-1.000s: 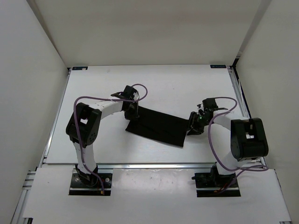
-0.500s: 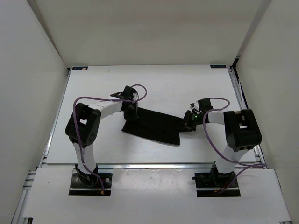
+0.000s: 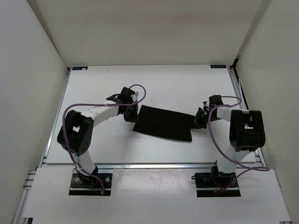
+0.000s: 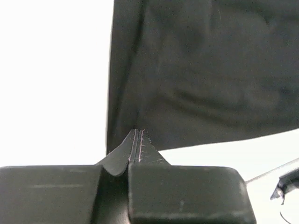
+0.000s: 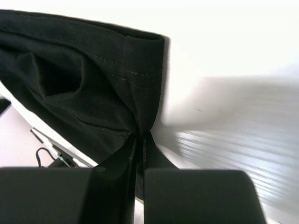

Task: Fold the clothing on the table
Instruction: Fold the skirt

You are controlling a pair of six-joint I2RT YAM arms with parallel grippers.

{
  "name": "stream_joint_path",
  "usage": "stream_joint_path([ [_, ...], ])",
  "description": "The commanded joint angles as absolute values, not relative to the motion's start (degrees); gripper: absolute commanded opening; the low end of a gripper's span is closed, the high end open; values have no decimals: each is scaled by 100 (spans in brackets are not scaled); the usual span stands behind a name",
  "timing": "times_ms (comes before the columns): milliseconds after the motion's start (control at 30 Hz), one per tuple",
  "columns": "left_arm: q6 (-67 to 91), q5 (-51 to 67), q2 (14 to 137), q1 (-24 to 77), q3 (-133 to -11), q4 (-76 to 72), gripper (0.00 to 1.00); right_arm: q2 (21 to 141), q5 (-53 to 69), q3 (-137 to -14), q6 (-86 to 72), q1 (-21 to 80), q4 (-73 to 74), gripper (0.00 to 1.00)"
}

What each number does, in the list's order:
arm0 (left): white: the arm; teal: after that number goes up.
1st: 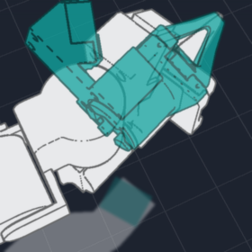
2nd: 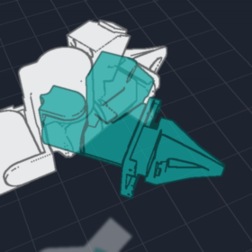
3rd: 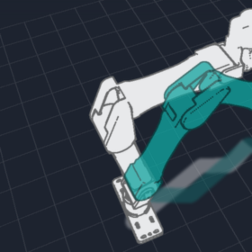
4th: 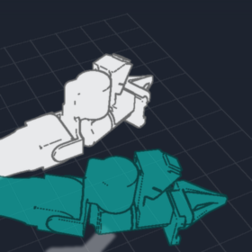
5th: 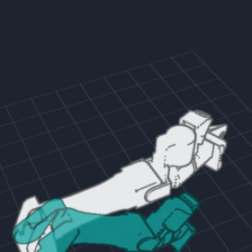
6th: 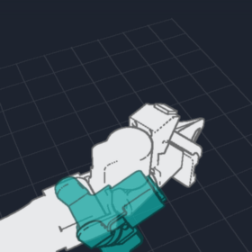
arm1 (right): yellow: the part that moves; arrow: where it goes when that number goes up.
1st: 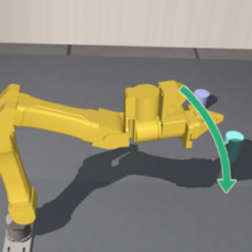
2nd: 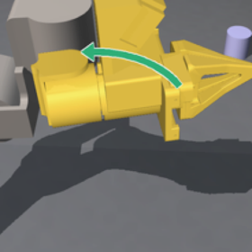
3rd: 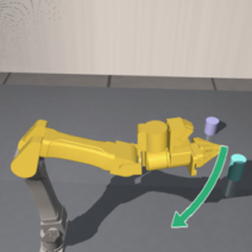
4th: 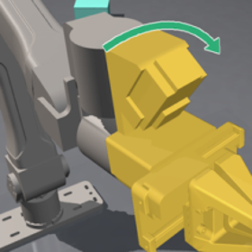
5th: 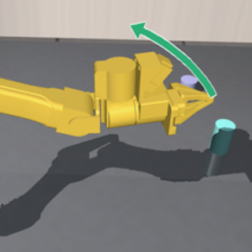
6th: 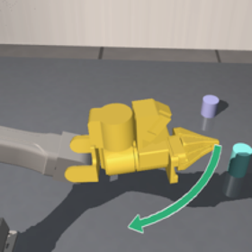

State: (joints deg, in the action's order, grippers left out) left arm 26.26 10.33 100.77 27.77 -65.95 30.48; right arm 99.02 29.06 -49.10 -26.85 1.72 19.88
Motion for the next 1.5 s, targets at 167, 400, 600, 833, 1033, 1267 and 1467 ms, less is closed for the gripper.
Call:
stream_joint_path([
  [167, 2883, 1441, 9395, 2830, -5880, 2611, 0, 9993, 2101, -5378, -2057, 219, 2812, 0],
  [400, 2953, 1371, 9650, 2874, -5642, 2250, 0, 9844, 2074, -5511, -1925, 308, 3138, 0],
  [600, 2743, 914, 9677, 3041, -5520, 2548, 0, 9729, 2144, -5502, -1881, 150, 3269, 0],
  [833, 2760, 1080, 9545, 3243, -5282, 2549, 0, 9598, 2101, -5642, -1819, 44, 3497, 0],
  [1033, 2891, 1397, 9378, 3542, -5413, 2479, 0, 9238, 2101, -6010, -1740, 26, 4042, 0],
  [1267, 3024, 1872, 9465, 3007, -6879, 2698, 0, 9272, 2039, -6433, -1635, 9, 4403, 0],
  [1467, 2874, 1521, 10212, 2742, -7909, 2733, 0, 9273, 2083, -6574, -1749, 210, 4465, 0],
])
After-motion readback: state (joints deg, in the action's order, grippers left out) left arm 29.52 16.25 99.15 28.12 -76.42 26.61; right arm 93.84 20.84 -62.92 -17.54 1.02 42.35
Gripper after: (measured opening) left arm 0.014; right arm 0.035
